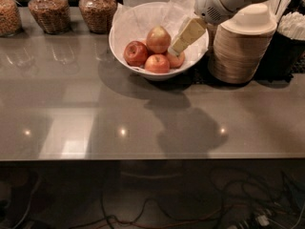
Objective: Pick apple from white bowl
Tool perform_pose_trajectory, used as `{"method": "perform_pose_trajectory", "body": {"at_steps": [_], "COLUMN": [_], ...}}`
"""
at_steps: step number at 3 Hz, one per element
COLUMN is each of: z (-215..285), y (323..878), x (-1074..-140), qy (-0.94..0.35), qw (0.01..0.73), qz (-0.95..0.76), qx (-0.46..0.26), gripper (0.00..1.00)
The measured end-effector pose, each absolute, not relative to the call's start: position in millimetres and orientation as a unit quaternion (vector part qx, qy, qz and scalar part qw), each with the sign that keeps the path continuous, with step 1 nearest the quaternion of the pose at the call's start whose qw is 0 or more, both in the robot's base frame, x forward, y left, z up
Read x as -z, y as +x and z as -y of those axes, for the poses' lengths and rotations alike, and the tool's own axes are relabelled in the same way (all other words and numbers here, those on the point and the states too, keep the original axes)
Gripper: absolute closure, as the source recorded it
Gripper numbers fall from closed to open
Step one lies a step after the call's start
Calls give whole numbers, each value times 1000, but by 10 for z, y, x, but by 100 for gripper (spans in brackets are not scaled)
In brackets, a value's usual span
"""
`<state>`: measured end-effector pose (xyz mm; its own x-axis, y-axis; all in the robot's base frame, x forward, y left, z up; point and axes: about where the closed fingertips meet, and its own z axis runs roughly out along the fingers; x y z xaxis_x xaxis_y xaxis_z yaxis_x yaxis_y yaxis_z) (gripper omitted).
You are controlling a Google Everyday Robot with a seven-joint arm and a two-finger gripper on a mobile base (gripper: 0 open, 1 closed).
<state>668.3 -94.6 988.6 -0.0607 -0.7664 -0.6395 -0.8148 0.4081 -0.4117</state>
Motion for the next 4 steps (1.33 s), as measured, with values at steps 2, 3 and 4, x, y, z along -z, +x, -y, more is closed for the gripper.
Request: {"method": "perform_pose_trajectory", "body": {"at_steps": [2,3,4], "z": [489,401,407], "y": [6999,7119,7244], "x": [-9636,-9467,-9319], "qy": [-557,-559,-552], "qw": [404,392,380], "qz": [-723,-727,-738], "qx": [-64,-73,-75], "gripper": [0,0,0]}}
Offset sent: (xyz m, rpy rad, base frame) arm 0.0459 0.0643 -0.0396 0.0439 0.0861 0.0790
